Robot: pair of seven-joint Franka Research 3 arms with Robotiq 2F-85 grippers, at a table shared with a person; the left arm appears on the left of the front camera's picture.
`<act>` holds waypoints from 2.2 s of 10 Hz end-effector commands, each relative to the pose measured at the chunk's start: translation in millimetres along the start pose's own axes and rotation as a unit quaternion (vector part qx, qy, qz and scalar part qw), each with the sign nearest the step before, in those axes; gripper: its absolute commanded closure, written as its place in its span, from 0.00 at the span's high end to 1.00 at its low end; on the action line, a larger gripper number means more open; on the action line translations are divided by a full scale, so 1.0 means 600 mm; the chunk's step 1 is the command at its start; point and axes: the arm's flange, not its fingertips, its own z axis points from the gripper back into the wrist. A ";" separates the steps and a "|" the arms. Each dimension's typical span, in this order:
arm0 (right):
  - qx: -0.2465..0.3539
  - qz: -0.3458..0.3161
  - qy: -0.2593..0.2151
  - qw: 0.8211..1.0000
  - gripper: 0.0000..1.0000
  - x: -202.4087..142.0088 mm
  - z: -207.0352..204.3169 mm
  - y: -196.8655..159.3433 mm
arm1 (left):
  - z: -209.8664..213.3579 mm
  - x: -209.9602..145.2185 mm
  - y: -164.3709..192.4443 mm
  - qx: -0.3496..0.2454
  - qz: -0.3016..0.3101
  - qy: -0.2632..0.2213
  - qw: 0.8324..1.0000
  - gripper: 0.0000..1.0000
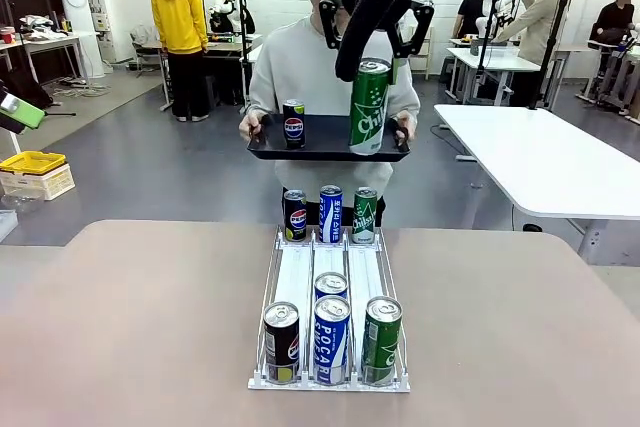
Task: Retrieve and hand over the desired beverage to the person.
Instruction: Pick up another can of the same type that the person held from the Automatic Can Dispenser, then place the picked can on the Handle tray extended by the person.
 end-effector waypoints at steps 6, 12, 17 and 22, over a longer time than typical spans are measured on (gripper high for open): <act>0.000 0.000 0.000 1.000 0.43 0.000 0.000 0.000 | 0.002 0.002 -0.002 -0.004 0.001 0.004 1.000 1.00; 0.000 0.000 0.000 1.000 0.43 0.000 0.000 0.000 | 0.002 0.002 -0.002 -0.004 0.001 0.004 1.000 1.00; 0.000 0.000 0.000 1.000 0.43 0.000 0.000 0.000 | 0.002 0.002 -0.002 -0.004 0.001 0.004 1.000 1.00; 0.003 0.005 0.004 1.000 0.58 0.001 -0.005 0.002 | 0.002 0.002 -0.002 -0.004 0.001 0.004 1.000 1.00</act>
